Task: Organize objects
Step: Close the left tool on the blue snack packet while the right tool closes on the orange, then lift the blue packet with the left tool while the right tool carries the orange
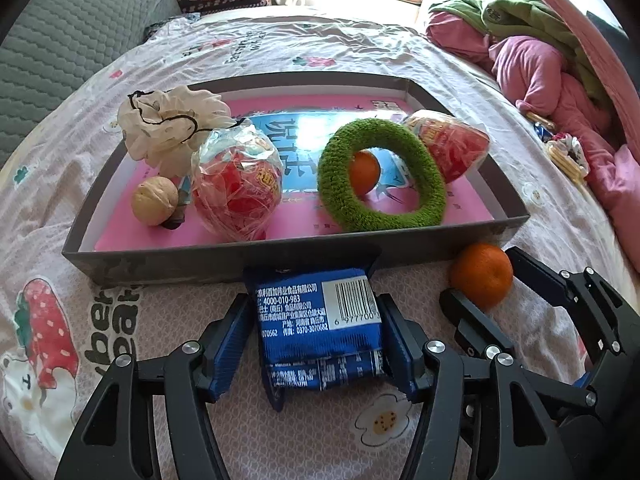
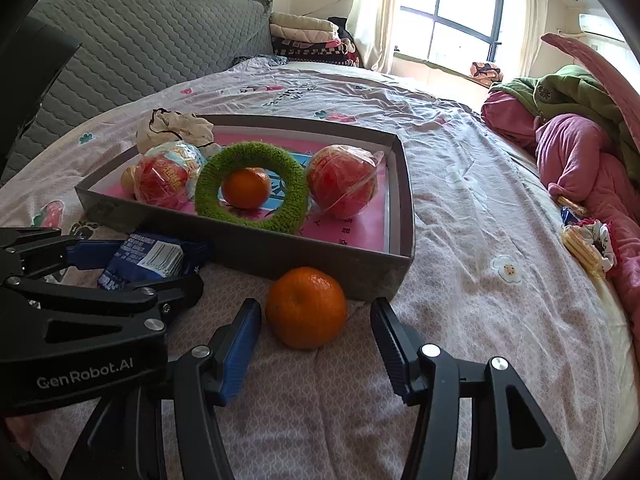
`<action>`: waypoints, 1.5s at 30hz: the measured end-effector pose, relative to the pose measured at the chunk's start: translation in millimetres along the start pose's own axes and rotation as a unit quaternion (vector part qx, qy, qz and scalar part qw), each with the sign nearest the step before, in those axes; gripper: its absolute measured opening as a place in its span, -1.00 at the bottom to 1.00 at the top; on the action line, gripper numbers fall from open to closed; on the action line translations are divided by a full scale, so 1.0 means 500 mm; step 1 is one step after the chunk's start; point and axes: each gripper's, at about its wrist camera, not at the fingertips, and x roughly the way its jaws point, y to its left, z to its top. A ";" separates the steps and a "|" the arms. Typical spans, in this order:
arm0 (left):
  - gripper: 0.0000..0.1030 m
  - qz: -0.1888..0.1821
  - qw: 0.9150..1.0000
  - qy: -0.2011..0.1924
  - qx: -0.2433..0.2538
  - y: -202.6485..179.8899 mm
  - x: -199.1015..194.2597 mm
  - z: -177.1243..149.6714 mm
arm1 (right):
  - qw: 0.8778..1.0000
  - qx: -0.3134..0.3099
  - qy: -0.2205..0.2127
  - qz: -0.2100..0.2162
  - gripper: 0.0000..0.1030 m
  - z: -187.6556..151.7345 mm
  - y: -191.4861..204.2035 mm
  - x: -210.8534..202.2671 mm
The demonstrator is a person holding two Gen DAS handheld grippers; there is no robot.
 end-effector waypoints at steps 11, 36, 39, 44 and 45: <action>0.20 -0.020 1.000 -0.016 -0.014 0.015 0.006 0.005 | 1.000 -0.005 0.004 0.014 -0.24 0.002 0.004 0.008; 0.15 0.002 0.989 -0.128 -0.071 0.138 -0.191 0.010 | 0.988 0.016 -0.155 0.017 -0.24 0.039 -0.015 -0.136; 0.15 0.007 0.986 -0.145 -0.076 0.150 -0.218 0.014 | 0.985 0.015 -0.171 0.014 -0.24 0.041 -0.016 -0.152; 0.15 0.020 0.982 -0.167 -0.081 0.173 -0.252 0.027 | 0.981 0.011 -0.194 0.018 -0.24 0.047 -0.015 -0.175; 0.15 0.020 0.982 -0.169 -0.083 0.178 -0.256 0.029 | 0.981 0.010 -0.195 0.019 -0.24 0.048 -0.014 -0.177</action>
